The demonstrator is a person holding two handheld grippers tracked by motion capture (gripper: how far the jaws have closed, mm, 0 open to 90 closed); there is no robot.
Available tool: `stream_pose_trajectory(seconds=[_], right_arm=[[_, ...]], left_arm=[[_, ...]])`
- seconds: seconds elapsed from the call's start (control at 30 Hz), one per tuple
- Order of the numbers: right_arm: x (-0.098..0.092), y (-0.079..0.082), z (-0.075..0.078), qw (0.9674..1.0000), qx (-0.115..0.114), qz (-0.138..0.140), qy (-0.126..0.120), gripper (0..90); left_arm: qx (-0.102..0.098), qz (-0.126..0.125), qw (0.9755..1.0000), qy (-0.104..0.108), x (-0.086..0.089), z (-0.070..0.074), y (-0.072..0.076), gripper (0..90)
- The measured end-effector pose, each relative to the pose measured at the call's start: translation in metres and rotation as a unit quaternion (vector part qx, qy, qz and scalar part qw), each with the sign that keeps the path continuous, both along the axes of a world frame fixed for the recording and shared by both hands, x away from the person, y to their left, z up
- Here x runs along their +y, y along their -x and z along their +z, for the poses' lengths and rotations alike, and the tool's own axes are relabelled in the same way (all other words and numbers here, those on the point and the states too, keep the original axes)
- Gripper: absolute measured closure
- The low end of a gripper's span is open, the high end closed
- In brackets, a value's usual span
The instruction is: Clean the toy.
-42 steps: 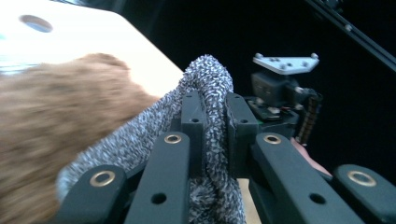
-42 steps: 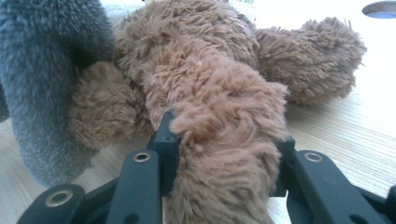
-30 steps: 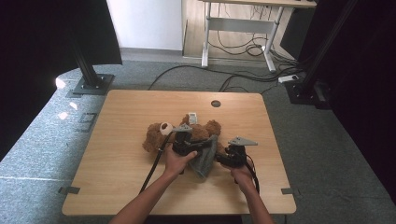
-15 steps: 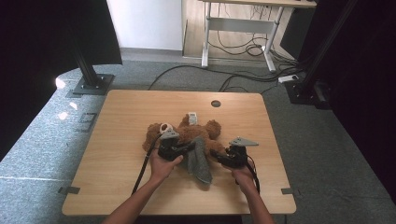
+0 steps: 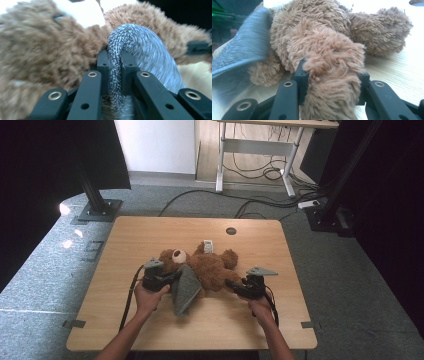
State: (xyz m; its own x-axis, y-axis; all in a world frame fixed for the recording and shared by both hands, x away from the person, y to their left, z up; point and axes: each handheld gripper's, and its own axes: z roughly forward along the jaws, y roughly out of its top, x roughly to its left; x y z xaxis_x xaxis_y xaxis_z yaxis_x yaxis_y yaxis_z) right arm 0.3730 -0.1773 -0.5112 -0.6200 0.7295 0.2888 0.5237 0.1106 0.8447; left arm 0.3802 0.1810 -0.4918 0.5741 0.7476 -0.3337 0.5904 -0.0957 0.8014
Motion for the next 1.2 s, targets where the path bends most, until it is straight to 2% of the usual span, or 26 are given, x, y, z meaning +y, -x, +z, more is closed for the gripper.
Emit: stream_pose_trajectory(seconds=[0.1,0.17,0.27,0.37,0.4,0.5,0.53,0.6,0.63,0.73,0.87,1.1,1.13,1.2], right_arm=[[0.001,-0.001,0.000,1.0000,0.002,-0.002,-0.004,60.5],[0.001,-0.002,0.000,1.0000,0.002,-0.001,-0.006,60.5],[0.001,0.000,0.000,1.0000,-0.003,-0.001,-0.005,60.6],[0.002,0.001,0.000,1.0000,-0.003,-0.002,-0.002,60.7],[0.002,0.001,0.000,1.0000,-0.004,-0.001,-0.001,60.7],[0.002,0.001,0.000,1.0000,-0.006,-0.001,-0.002,60.8],[0.002,0.001,0.000,1.0000,-0.007,-0.001,-0.002,60.8],[0.003,0.002,0.000,1.0000,-0.007,-0.001,-0.001,60.8],[0.002,0.002,-0.001,1.0000,-0.009,0.000,0.001,60.9],[0.002,0.003,-0.001,0.9999,-0.010,0.003,0.006,60.9],[0.001,0.003,-0.002,0.9999,-0.009,0.005,0.003,61.0],[0.000,0.004,-0.002,0.9999,-0.008,0.008,0.000,61.1],[0.000,0.005,-0.002,0.9999,-0.008,0.008,0.001,61.1],[-0.001,0.005,-0.003,0.9999,-0.008,0.008,0.001,61.0]], left_arm=[[-0.004,-0.027,0.9991,0.032,-0.007,0.006,0.004,80.2],[-0.007,-0.050,0.9979,0.040,-0.020,0.012,0.008,80.1],[-0.020,-0.092,0.9945,0.046,-0.051,0.024,0.011,80.0],[-0.010,-0.115,0.9910,0.067,-0.073,0.031,0.009,80.0],[-0.010,-0.121,0.9904,0.067,-0.080,0.033,0.008,80.0],[-0.019,-0.127,0.9910,0.038,-0.103,0.034,0.006,80.0],[-0.015,-0.126,0.9914,0.032,-0.108,0.033,0.005,80.0],[-0.011,-0.115,0.9932,0.007,-0.118,0.028,0.001,80.0],[-0.007,-0.111,0.9938,0.004,-0.119,0.025,-0.001,80.1],[-0.006,-0.095,0.9954,-0.009,-0.112,0.018,-0.004,80.2],[0.008,-0.066,0.9978,0.006,-0.085,0.012,-0.007,80.2],[-0.001,-0.022,0.9998,0.001,-0.040,0.011,-0.005,80.3],[0.002,-0.012,0.9999,0.001,-0.031,0.009,-0.005,80.3],[0.014,0.003,0.9998,0.015,-0.015,0.008,-0.006,80.3]])
